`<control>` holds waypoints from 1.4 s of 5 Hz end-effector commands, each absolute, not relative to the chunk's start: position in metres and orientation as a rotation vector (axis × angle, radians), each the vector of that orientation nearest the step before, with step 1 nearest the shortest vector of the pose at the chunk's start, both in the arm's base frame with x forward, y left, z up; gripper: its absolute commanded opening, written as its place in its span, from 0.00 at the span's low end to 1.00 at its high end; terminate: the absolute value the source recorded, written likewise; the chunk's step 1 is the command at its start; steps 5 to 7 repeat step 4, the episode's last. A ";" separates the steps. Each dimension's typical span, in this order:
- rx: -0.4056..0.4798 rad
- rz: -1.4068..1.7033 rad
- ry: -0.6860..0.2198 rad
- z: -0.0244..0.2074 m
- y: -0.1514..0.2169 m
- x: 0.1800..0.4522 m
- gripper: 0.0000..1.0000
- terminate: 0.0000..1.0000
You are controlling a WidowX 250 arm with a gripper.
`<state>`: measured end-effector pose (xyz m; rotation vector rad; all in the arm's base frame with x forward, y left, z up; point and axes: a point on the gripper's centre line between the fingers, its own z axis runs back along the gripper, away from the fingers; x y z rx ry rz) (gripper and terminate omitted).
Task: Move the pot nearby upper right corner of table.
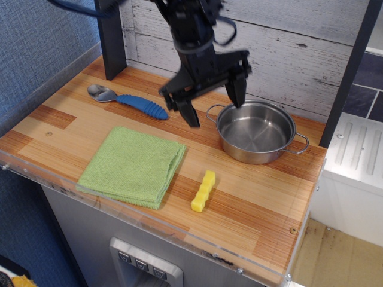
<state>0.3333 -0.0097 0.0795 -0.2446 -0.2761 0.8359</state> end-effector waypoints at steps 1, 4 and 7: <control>-0.264 0.830 -0.322 0.097 -0.006 0.335 1.00 0.00; -0.264 0.830 -0.322 0.097 -0.006 0.335 1.00 1.00; -0.264 0.830 -0.322 0.097 -0.006 0.335 1.00 1.00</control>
